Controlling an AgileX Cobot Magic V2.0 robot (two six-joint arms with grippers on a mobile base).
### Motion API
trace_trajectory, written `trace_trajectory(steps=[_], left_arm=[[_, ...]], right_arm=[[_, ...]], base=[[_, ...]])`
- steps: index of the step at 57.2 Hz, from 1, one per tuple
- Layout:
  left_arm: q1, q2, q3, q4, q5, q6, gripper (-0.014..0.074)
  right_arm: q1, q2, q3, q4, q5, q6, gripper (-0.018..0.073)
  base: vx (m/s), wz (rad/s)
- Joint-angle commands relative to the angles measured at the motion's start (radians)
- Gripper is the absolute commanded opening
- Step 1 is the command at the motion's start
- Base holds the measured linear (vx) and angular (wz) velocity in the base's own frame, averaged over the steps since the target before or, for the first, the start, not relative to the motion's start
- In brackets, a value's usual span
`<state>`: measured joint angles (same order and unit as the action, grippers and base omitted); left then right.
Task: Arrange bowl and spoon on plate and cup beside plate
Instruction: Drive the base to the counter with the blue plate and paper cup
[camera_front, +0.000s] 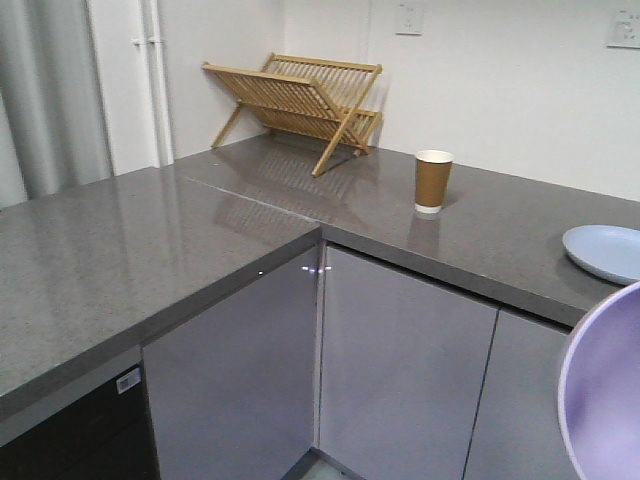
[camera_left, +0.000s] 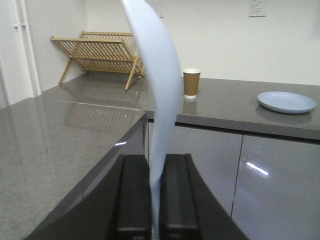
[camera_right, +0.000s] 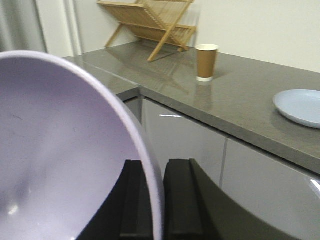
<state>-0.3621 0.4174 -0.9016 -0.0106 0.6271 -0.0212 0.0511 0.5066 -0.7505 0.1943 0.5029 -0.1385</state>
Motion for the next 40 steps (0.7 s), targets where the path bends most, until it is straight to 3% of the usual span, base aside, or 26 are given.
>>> trace_trajectory(steps=[1, 21, 40], left_arm=[[-0.002, 0.011, -0.024, -0.007, -0.082, -0.010, 0.0000], [-0.002, 0.013, -0.024, -0.007, -0.082, -0.010, 0.0000], [-0.002, 0.012, -0.024, -0.007, -0.082, -0.010, 0.0000]], right_arm=[[0.001, 0.004, -0.029, 0.003, -0.090, -0.007, -0.0008], [0.001, 0.004, -0.029, 0.003, -0.090, -0.007, -0.0008], [0.001, 0.004, -0.029, 0.003, -0.088, -0.007, -0.0008]], base=[[0.07, -0.40], [0.13, -0.40], [0.20, -0.15]])
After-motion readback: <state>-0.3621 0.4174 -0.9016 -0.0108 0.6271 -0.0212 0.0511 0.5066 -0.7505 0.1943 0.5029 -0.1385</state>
